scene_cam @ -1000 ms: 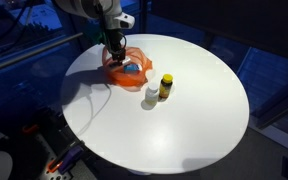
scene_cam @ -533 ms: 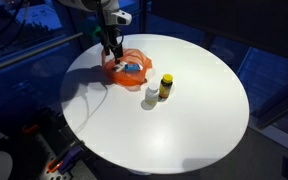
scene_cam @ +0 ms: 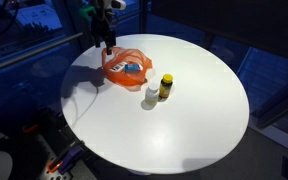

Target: Pick up the white bottle on the left side of the table and put it in the orange plastic bag.

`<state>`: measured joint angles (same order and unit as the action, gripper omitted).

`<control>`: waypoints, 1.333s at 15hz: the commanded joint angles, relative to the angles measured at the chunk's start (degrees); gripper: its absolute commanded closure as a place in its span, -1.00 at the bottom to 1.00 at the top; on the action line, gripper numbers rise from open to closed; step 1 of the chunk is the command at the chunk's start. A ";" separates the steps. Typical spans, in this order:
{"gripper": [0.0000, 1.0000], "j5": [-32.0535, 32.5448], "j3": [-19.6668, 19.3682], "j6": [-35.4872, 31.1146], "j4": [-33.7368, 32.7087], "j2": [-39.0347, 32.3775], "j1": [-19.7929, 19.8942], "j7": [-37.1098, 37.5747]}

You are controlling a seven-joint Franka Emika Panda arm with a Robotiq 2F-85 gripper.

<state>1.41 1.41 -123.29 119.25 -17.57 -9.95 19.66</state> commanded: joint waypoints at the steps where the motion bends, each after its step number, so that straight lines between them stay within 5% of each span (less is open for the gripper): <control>1: -1.00 -0.64 1.03 5.70 -2.53 2.21 1.03 -2.70; 20: -1.00 -4.20 1.10 12.19 4.51 23.92 4.39 -8.48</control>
<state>-0.43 2.09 -112.30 121.35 1.93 -6.96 12.96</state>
